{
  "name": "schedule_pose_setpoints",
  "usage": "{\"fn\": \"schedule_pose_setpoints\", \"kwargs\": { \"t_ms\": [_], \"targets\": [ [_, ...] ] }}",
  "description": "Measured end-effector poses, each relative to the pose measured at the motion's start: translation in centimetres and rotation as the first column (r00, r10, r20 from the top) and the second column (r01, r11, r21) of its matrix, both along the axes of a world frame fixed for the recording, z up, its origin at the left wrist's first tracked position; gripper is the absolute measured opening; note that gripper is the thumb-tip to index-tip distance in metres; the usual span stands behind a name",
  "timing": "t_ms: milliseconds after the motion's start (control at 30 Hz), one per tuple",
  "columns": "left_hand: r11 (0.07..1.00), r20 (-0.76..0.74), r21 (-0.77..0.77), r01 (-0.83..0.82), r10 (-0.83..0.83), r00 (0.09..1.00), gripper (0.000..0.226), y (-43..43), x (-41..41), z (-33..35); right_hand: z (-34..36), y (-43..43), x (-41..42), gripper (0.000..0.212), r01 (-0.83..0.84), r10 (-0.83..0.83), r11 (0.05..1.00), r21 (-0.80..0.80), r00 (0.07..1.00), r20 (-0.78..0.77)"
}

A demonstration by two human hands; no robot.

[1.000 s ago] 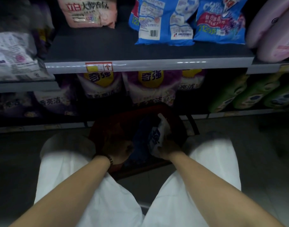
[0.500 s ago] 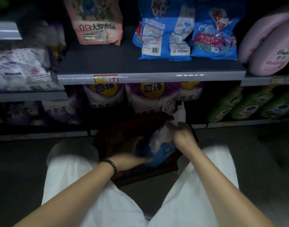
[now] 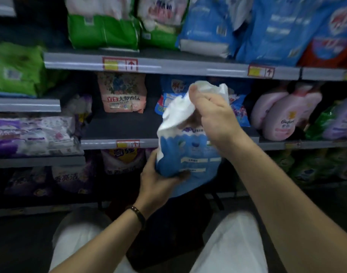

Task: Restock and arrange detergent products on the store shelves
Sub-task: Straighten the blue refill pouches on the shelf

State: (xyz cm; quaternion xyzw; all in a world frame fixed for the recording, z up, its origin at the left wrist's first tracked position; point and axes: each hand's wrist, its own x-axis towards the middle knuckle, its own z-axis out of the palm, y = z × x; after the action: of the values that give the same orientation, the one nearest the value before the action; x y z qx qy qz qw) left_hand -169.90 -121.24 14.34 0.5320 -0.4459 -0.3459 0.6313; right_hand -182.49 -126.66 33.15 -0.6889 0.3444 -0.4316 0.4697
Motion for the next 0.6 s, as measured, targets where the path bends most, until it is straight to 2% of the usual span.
{"fn": "schedule_pose_setpoints", "kwargs": {
  "t_ms": [67,100,200,233,300,367,433,467,533,600],
  "targets": [
    [1.000,-0.076,-0.017,-0.014,0.012,0.997,0.067,-0.1,0.1,3.1,2.3,-1.0,-0.9,0.047,-0.060,0.062,0.998,-0.025,0.995,0.080],
    [1.000,-0.098,-0.024,-0.013,0.011,0.995,0.064,-0.2,0.1,4.6,3.1,-1.7,-1.6,0.040,-0.030,0.035,0.997,-0.068,0.997,0.072],
    [0.999,-0.138,-0.052,-0.011,0.004,0.990,0.059,-0.9,0.4,8.6,3.6,-3.8,-4.7,0.023,0.253,-0.249,0.924,-0.287,0.967,0.050],
    [0.998,-0.151,-0.065,-0.016,0.006,0.989,0.058,-1.2,0.4,10.1,3.3,-4.4,-5.8,0.030,0.332,-0.337,0.873,-0.357,0.940,0.049],
    [0.997,-0.153,-0.081,-0.012,-0.001,0.988,0.055,-2.1,0.3,12.9,2.4,-5.3,-7.4,0.063,0.397,-0.441,0.814,-0.424,0.897,-0.007],
    [0.995,-0.154,-0.097,0.011,-0.026,0.988,0.055,-3.2,0.6,15.4,1.7,-6.1,-8.5,0.107,0.310,-0.347,0.906,-0.288,0.934,-0.086],
    [0.993,-0.158,-0.116,0.032,-0.050,0.986,0.057,-4.6,1.1,17.7,1.1,-7.2,-8.9,0.130,0.126,-0.144,0.983,-0.132,0.980,-0.137],
    [0.991,-0.160,-0.123,0.046,-0.065,0.985,0.059,-5.3,1.4,18.8,1.1,-7.6,-8.9,0.130,0.072,-0.088,0.991,-0.111,0.985,-0.149],
    [0.984,-0.147,-0.145,0.105,-0.127,0.981,0.063,-6.8,2.0,20.9,1.8,-8.5,-8.5,0.117,0.060,-0.074,0.991,-0.122,0.991,-0.115],
    [0.973,-0.112,-0.158,0.168,-0.187,0.976,0.055,-8.8,2.8,23.1,3.5,-9.9,-7.9,0.112,0.075,-0.084,0.983,-0.167,0.995,-0.052]
  ]
}}
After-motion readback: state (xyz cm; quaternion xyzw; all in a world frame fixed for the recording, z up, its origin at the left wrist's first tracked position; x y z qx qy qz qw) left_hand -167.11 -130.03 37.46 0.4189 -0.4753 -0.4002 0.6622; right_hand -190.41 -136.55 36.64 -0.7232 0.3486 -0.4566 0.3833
